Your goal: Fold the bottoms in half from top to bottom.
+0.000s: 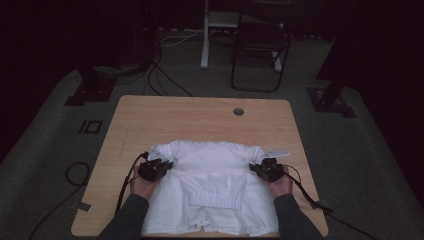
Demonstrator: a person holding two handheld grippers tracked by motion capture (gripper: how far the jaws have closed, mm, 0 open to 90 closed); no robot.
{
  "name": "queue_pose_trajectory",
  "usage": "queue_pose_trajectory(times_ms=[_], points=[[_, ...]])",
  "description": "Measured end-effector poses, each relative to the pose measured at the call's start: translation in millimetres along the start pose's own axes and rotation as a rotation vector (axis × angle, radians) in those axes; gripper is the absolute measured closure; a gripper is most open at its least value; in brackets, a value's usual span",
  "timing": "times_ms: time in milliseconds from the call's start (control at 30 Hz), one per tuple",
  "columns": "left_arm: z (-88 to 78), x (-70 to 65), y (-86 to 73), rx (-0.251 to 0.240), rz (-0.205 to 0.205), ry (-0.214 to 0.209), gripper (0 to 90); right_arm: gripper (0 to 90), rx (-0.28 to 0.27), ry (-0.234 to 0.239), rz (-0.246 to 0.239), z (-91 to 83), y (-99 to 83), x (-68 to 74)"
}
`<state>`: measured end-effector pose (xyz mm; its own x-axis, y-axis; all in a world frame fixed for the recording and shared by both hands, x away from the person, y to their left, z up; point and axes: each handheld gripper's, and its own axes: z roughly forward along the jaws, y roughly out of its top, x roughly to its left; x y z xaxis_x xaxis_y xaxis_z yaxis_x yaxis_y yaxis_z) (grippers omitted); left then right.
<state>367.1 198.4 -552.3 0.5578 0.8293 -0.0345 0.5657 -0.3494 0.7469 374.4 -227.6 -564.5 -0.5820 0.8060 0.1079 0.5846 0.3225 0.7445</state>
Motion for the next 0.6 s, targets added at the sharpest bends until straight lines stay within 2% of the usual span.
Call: queue_pose_trajectory(times_ms=[100,133,200,300,333,367,400,433,533,600], points=[[6.2,4.1,7.0,0.004,0.006,0.023,85.7,87.6,0.002,-0.026,-0.008,6.1,7.0,-1.3],[13.2,9.9,14.9,0.008,0.009,0.047,85.7,87.6,0.005,-0.037,-0.008,9.4,10.9,-2.0],[20.7,14.7,20.8,-0.004,0.007,0.070,85.6,87.6,0.013,-0.061,-0.005,19.5,23.1,-7.3],[30.9,21.3,27.9,-0.029,-0.037,0.096,85.7,87.6,0.015,-0.096,-0.006,28.9,33.3,-9.2],[33.5,21.7,30.7,-0.025,-0.040,0.111,85.7,87.6,0.020,-0.109,-0.010,31.4,36.3,-8.9],[33.5,21.7,30.7,-0.025,-0.040,0.111,85.6,87.6,0.020,-0.109,-0.010,31.4,36.3,-8.9],[34.7,21.1,32.3,-0.023,-0.050,0.117,85.6,87.7,0.025,-0.139,-0.027,35.4,40.5,-6.4],[34.6,21.0,32.7,-0.022,-0.058,0.117,85.6,87.6,0.027,-0.139,-0.023,35.6,40.9,-6.4],[33.1,26.7,35.1,-0.007,-0.097,0.079,85.6,87.8,0.031,-0.112,-0.003,34.6,41.4,-10.2],[31.8,28.5,38.2,0.008,-0.097,0.069,85.8,88.1,0.037,-0.094,0.011,33.8,43.1,-12.7]])
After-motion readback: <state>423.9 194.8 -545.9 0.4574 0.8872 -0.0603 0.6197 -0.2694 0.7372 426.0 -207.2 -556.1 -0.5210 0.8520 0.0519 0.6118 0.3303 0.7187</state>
